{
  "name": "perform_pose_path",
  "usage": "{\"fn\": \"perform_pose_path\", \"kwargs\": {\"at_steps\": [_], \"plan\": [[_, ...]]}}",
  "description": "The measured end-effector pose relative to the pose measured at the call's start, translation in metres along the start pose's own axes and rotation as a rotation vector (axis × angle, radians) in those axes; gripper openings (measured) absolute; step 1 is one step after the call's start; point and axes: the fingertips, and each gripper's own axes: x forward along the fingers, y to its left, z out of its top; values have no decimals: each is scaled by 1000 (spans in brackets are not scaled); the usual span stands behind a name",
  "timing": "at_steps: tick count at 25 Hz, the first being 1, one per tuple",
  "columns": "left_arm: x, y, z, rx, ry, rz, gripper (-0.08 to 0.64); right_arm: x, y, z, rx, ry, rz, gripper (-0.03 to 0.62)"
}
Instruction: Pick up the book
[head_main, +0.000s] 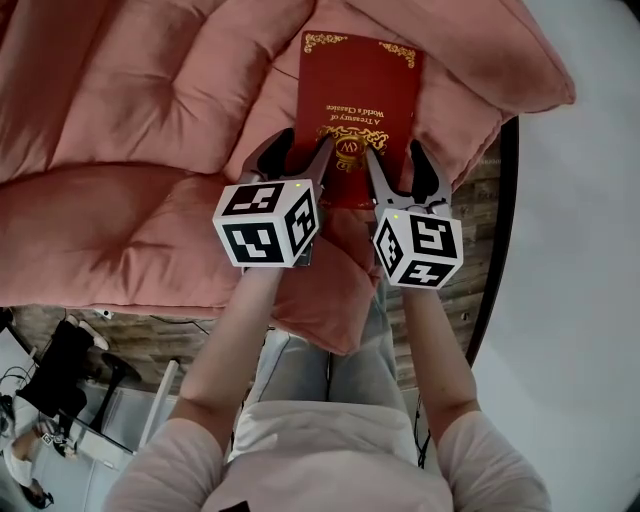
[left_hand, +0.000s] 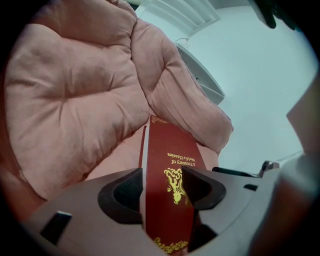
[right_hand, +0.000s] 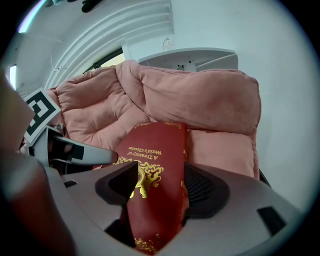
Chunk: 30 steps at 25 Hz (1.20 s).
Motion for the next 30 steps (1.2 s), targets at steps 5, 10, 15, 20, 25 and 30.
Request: {"fn": "perform_pose_path", "kwargs": {"at_steps": [5, 10, 15, 20, 25, 30], "plan": [[7, 3, -4, -7, 16, 4, 241, 8, -6, -13, 44, 34, 0, 298], [10, 2, -10, -4, 42, 6, 241, 11, -4, -15, 72, 38, 20, 299], [9, 1, -14, -25, 49, -7, 241, 10, -2, -18, 100, 47, 90, 304], [23, 5, -18, -16, 68, 2, 244, 27, -2, -27, 101, 85, 111, 356], [26, 7, -18, -14, 66, 15, 244, 29, 0, -27, 107, 91, 78, 356], [23, 4, -16, -9, 37, 35, 241, 25, 1, -22, 97, 79, 49, 356]]}}
